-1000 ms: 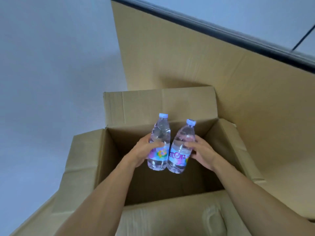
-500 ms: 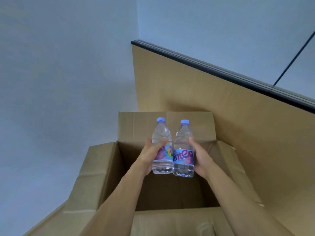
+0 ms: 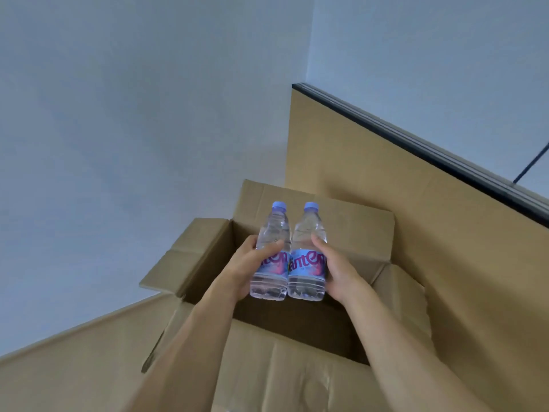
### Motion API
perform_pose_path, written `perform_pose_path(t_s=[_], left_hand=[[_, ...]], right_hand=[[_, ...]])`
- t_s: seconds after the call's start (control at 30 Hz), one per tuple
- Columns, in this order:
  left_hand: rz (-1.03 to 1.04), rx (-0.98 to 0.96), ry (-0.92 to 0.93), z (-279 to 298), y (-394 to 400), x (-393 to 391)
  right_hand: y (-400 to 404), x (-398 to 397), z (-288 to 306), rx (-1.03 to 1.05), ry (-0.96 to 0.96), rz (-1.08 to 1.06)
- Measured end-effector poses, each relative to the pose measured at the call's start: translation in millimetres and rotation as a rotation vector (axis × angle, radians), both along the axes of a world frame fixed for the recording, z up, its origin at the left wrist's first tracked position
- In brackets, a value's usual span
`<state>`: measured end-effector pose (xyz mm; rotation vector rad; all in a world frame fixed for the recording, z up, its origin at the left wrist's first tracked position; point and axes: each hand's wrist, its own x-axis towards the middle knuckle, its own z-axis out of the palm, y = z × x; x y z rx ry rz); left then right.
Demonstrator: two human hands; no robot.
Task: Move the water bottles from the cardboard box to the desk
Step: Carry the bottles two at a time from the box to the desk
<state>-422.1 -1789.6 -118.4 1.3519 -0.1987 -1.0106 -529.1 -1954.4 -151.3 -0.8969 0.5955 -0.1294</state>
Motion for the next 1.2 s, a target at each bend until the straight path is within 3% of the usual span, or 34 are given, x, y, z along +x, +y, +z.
perform_pose_path(t_s=[0.27, 0.5, 0.93, 1.2], left_hand=[[0.363, -0.062, 0.078, 9, 92, -8], [0.626, -0.044, -0.047, 19, 200, -11], [0.968, -0.153, -0.010, 29, 451, -47], [1.098, -0.115, 0.025, 23, 609, -85]], right_hand=[[69, 37, 16, -0.004, -0.001, 0.331], [166, 77, 28, 0.012, -0.011, 0.593], [425, 118, 53, -0.066, -0.113, 1.033], [593, 114, 50, -0.134, -0.106, 1.242]])
